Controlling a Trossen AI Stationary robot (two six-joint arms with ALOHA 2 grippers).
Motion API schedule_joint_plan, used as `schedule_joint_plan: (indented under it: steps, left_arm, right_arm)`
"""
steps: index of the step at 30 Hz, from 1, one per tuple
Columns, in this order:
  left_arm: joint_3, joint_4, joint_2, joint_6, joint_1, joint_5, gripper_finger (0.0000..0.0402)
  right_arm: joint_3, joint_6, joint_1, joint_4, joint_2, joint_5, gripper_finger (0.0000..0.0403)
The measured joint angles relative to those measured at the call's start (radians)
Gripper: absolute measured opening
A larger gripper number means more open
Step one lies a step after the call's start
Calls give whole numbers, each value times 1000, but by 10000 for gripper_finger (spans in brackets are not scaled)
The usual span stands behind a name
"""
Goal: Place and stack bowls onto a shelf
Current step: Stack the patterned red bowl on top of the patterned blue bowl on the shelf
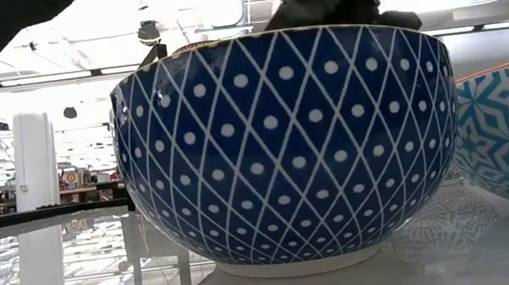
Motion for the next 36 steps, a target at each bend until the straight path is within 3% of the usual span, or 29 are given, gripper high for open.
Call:
schedule_joint_plan:
  steps: [6,9,13,19,36]
  left_arm:
    - [1,46,49,-10,0,-113,213]
    - [1,25,56,-10,0,-106,194]
    - [0,11,61,-24,-5,-115,135]
    - [1,22,61,-57,-6,-112,14]
    - [34,-55,-2,-115,-17,-123,2]
  right_arm:
    - [0,9,25,0,0,-1,34]
    - [0,11,33,-1,0,-2,33]
    - [0,11,36,-12,0,-2,29]
    - [0,8,36,-31,0,-2,33]
    - [0,6,36,-81,0,-2,34]
